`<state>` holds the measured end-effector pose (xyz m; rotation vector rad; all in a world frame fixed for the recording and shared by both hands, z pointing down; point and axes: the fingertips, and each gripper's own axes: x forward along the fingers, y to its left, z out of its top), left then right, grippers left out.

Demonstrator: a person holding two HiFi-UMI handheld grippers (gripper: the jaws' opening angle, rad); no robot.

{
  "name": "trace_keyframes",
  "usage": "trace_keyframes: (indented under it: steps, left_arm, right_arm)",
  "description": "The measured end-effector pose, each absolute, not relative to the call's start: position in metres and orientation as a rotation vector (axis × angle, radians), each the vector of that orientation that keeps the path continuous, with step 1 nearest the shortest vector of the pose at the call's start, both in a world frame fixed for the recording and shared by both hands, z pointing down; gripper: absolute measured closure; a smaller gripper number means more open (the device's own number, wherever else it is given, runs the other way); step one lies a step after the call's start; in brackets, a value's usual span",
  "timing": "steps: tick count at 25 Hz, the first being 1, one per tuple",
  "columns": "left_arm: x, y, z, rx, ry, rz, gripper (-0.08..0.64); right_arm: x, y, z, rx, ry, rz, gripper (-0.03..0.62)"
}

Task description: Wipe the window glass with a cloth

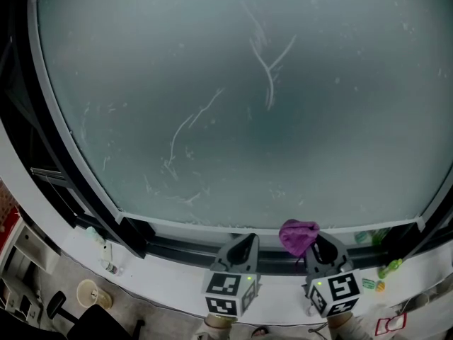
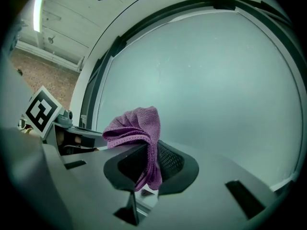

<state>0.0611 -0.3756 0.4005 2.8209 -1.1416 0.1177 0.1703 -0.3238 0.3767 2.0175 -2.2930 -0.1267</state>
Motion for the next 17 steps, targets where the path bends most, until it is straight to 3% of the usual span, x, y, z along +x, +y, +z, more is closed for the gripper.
trace_keyframes:
  steps: [17]
  left_arm:
    - [0.06, -0.373, 0.404, 2.81, -1.162, 0.143, 0.555]
  right_arm:
    - [0.17, -0.322, 0.386, 2.002, -2.339, -0.057, 0.543]
